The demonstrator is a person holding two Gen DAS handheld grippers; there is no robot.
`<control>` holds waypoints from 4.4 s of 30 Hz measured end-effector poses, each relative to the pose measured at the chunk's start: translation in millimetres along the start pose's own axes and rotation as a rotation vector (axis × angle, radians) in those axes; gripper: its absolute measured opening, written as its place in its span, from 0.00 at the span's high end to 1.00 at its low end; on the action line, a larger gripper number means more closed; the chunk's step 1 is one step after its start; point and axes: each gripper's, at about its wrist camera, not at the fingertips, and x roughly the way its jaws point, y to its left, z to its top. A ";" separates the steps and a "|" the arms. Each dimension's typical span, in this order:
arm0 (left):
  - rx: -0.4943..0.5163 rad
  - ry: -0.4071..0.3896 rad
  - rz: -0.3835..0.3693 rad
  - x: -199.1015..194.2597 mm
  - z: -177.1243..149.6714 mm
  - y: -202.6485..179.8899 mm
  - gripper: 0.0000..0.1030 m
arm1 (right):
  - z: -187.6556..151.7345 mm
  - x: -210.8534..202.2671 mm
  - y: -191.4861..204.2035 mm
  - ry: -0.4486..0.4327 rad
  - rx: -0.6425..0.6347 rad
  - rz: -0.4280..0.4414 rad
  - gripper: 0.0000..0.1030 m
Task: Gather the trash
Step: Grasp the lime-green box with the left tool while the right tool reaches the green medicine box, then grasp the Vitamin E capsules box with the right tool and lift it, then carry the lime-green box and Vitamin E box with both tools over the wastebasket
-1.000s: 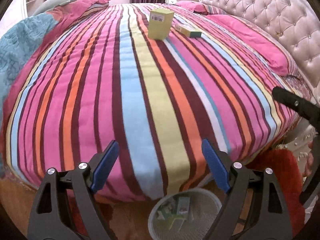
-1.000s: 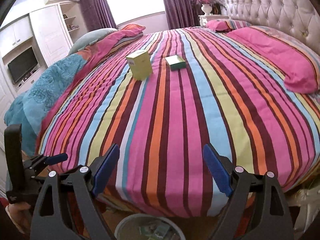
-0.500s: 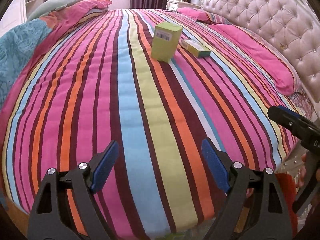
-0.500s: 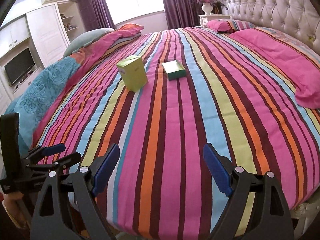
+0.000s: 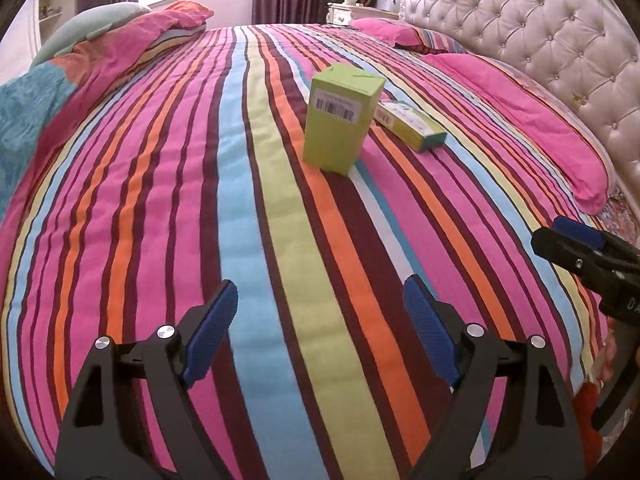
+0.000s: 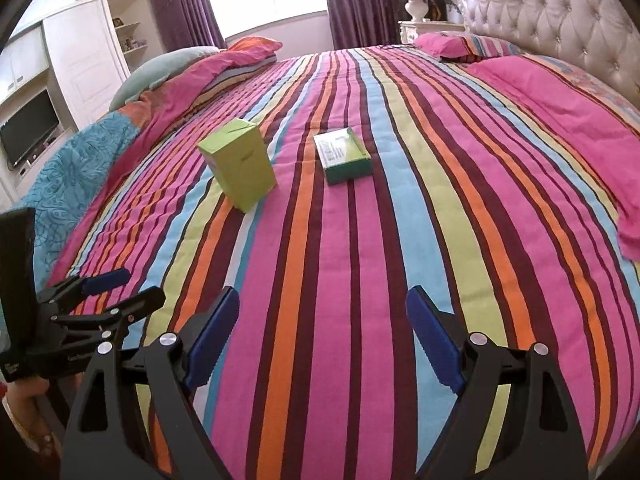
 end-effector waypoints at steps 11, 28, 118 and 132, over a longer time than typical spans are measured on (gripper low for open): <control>0.067 -0.024 -0.033 48.1 57.1 -7.4 0.20 | 38.6 49.1 -16.3 0.034 0.005 0.011 0.21; 0.089 -0.037 -0.032 93.4 106.6 -12.8 0.20 | 80.5 113.3 -13.5 0.071 -0.109 -0.054 0.21; -0.038 0.010 -0.045 -103.6 -70.0 -8.3 0.47 | -33.3 -70.2 32.5 0.086 0.008 0.040 0.49; -0.013 0.041 -0.061 -116.6 -117.4 -12.9 0.47 | -73.6 -93.8 37.4 0.094 -0.031 0.080 0.49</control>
